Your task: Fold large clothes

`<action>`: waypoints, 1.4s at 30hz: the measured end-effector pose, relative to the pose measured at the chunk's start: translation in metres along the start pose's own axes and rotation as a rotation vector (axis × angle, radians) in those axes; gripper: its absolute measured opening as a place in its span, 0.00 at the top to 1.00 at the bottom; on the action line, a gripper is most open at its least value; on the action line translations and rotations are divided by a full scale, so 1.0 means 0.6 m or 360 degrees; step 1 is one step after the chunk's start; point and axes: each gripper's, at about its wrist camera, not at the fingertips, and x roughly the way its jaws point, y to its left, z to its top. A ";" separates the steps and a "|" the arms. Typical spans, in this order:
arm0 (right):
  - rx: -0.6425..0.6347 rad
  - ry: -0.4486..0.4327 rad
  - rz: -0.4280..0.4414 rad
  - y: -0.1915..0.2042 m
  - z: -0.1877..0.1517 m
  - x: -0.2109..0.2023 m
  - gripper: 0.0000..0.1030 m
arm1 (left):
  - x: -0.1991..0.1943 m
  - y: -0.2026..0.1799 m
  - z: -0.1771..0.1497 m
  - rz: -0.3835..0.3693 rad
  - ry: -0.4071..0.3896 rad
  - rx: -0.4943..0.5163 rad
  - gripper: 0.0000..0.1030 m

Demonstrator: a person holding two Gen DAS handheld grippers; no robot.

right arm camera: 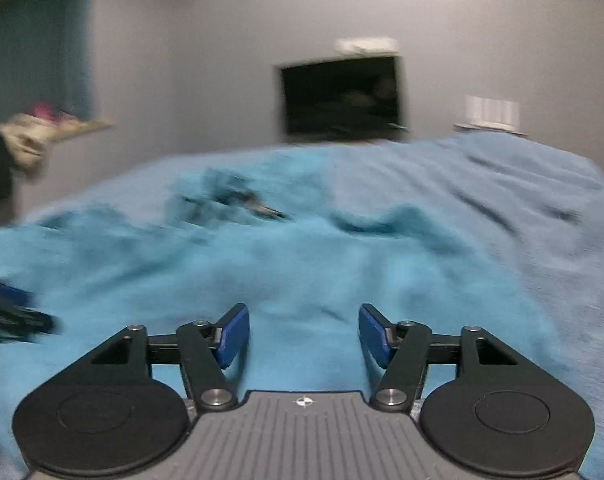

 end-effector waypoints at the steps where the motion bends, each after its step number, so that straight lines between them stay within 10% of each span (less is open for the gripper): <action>1: 0.0008 0.0058 -0.0033 -0.005 -0.006 0.007 0.34 | -0.002 0.001 0.000 0.0000 0.0003 -0.0008 0.31; 19: -0.0075 0.0091 0.0080 0.016 -0.020 0.006 0.27 | 0.008 -0.003 0.123 -0.0381 -0.0094 -0.0273 0.24; 29: -0.0179 0.0144 0.0088 0.032 0.018 0.045 0.22 | 0.127 -0.004 0.169 -0.0241 -0.0092 -0.0095 0.23; 35: -0.0093 -0.0010 0.0154 0.021 0.114 0.073 0.22 | 0.141 0.062 0.151 -0.0340 -0.0183 -0.0356 0.23; 42: 0.0076 0.0021 0.0154 0.004 0.238 0.267 0.25 | 0.112 0.089 0.172 -0.0186 -0.0351 -0.0350 0.23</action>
